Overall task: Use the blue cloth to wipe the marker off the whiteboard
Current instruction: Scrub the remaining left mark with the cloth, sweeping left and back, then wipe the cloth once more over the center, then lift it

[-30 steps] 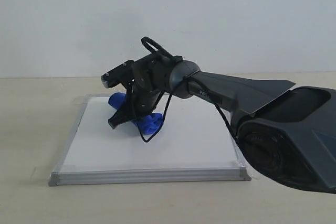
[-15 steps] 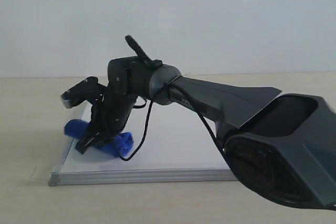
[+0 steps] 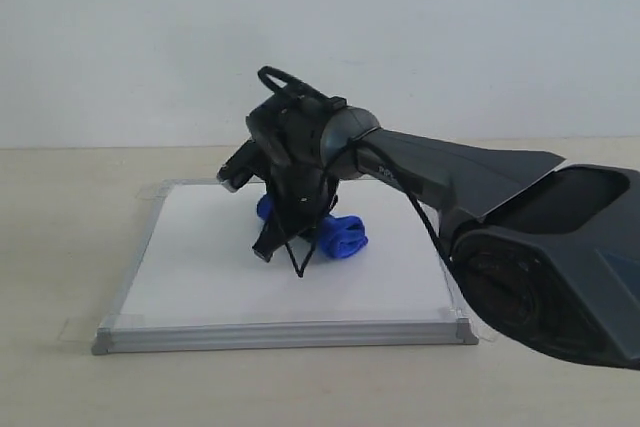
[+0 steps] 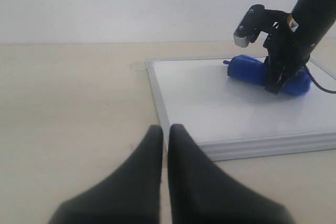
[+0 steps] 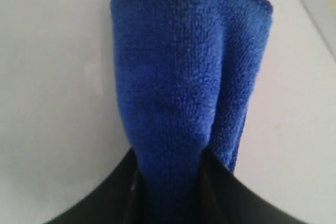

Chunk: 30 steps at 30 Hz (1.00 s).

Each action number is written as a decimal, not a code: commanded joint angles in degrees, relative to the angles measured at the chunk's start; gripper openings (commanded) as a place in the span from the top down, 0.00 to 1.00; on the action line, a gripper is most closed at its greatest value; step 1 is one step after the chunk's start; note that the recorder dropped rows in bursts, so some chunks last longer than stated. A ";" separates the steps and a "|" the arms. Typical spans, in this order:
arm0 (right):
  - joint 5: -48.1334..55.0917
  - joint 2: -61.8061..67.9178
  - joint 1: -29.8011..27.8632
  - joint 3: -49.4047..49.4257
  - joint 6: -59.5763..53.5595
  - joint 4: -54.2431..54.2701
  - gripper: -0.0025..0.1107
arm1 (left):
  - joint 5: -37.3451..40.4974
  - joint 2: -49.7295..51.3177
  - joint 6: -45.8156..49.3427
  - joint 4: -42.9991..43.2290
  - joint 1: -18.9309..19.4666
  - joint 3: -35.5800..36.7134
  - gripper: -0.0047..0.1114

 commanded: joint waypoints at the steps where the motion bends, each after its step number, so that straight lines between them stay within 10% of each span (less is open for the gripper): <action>1: 6.41 1.07 3.43 0.87 -11.20 25.24 0.98 | -0.46 -0.16 0.13 -0.34 -0.21 0.17 0.93; 7: 7.21 -0.69 5.65 0.87 -18.88 36.39 0.98 | -0.46 -0.16 0.13 -0.34 -0.21 0.17 0.93; 16: 2.24 -0.42 -1.69 0.87 2.27 -1.06 0.98 | -0.46 -0.16 0.13 -0.34 -0.21 0.17 0.93; 21: 5.49 1.10 -10.61 0.87 6.78 -0.13 0.98 | -0.46 -0.16 0.13 -0.34 -0.21 0.17 0.93; 30: 7.21 1.10 -4.60 0.87 -4.82 18.91 0.98 | -0.46 -0.16 0.13 -0.34 -0.21 0.17 0.93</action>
